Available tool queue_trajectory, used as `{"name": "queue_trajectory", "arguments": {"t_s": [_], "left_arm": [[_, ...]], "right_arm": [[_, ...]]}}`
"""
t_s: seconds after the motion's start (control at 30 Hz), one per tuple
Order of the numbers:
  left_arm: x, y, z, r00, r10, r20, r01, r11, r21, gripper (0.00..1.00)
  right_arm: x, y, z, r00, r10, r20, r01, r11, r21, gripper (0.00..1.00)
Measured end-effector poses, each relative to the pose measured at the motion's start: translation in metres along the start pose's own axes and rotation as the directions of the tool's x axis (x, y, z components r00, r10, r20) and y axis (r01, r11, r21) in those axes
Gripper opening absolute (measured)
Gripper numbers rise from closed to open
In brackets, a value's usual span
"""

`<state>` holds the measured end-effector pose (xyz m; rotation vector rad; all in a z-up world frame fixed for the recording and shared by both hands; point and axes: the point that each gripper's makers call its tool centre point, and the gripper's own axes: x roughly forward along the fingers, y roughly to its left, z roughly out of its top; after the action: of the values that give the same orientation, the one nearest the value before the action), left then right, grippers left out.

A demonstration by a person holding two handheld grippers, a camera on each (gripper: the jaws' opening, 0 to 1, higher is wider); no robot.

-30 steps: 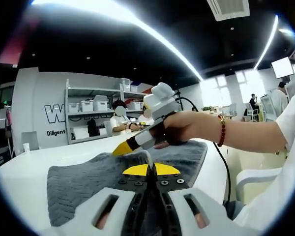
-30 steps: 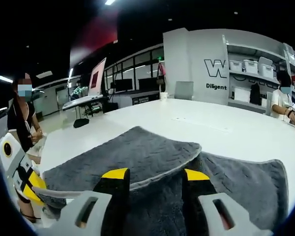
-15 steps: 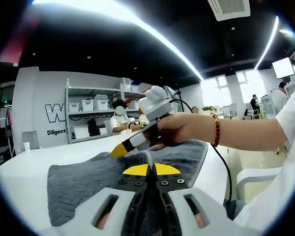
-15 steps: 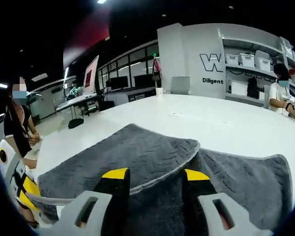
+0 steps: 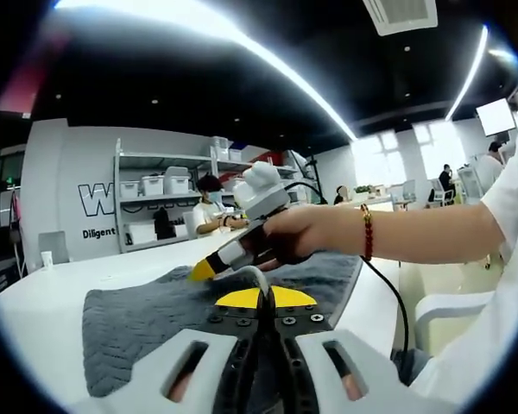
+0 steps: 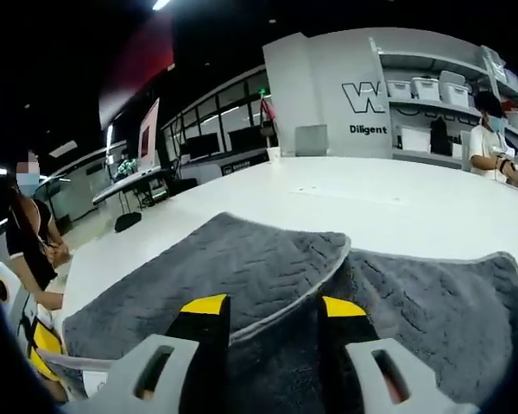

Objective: Open the folded towel by lifting each exposed corner and separating the folded layers until the towel lies flat within the target outline without major curled edges

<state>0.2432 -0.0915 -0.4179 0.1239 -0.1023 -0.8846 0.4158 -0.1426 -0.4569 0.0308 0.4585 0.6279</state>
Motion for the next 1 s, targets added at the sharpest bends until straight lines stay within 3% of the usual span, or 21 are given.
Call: {"name": "queue_trajectory", "arguments": {"t_s": [1.0], "left_arm": [[0.001, -0.01, -0.001, 1.0, -0.013, -0.006, 0.013, 1.0, 0.028, 0.01]], "right_arm": [[0.021, -0.028, 0.008, 0.998, -0.056, -0.01, 0.057, 0.997, 0.048, 0.29]]}}
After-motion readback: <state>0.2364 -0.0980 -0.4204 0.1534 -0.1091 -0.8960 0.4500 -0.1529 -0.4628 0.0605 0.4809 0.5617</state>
